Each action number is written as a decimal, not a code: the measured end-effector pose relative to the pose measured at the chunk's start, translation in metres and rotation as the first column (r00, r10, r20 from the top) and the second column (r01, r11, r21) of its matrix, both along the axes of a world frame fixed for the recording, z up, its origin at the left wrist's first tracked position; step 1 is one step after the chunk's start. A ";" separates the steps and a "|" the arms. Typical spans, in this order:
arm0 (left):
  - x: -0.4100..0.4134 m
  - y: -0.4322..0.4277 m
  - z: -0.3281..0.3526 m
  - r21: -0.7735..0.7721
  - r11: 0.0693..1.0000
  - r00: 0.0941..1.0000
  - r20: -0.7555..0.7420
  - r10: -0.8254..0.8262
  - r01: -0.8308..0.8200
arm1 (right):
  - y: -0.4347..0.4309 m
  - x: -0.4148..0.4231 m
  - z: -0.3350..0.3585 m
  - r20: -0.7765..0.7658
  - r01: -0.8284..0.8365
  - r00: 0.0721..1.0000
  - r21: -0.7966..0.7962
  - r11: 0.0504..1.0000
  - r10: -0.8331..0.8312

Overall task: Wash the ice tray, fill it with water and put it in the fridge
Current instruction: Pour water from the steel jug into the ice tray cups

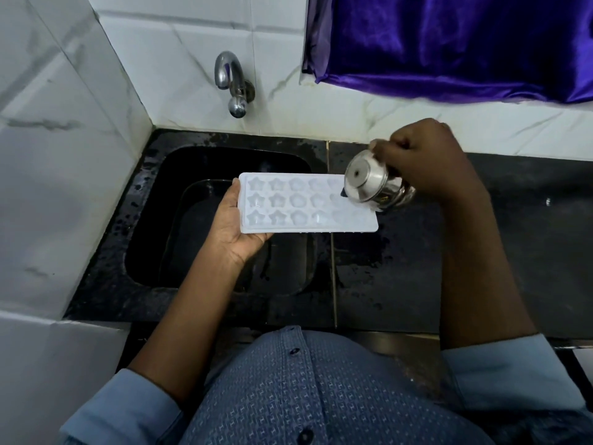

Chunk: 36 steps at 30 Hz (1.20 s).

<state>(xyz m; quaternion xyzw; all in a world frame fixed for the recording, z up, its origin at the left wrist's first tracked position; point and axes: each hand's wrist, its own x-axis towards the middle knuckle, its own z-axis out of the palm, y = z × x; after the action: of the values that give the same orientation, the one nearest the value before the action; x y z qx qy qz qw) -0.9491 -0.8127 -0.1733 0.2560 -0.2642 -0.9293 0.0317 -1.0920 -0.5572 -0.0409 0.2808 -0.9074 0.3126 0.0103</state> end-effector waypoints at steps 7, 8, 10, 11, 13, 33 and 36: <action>0.000 -0.010 -0.017 -0.009 1.000 1.000 -0.003 -0.008 0.008 | 0.053 -0.056 -0.077 0.459 0.296 0.887 -0.483 0.824 -0.051; 0.000 -0.011 -0.020 -0.016 1.000 1.000 -0.008 -0.013 0.013 | 0.057 -0.060 -0.087 0.494 0.345 0.868 -0.512 0.786 -0.059; 0.000 -0.012 -0.024 -0.039 0.999 1.000 -0.015 -0.025 0.024 | 0.061 -0.066 -0.106 0.549 0.430 0.832 -0.543 0.721 -0.083; 0.001 -0.013 -0.025 -0.045 0.999 0.999 -0.014 -0.029 0.028 | 0.061 -0.069 -0.114 0.570 0.463 0.817 -0.561 0.686 -0.086; 0.001 -0.012 -0.028 -0.047 0.998 0.999 -0.001 -0.032 0.032 | 0.058 -0.074 -0.130 0.605 0.517 0.792 -0.601 0.609 -0.075; -0.011 0.026 -0.058 -0.053 0.999 0.995 0.102 0.010 -0.005 | 0.015 -0.157 -0.244 0.768 0.659 0.639 -0.527 0.538 -0.030; -0.013 0.034 -0.063 -0.044 0.999 0.992 0.124 0.023 -0.018 | 0.017 -0.164 -0.253 0.772 0.651 0.636 -0.520 0.553 -0.024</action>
<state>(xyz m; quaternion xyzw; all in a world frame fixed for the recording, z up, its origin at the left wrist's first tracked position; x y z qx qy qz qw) -0.9617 -0.7790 -0.2361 0.3154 -0.2828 -0.9053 0.0303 -1.2563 -0.5398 -0.2935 -0.0874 -0.6561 0.7357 -0.1434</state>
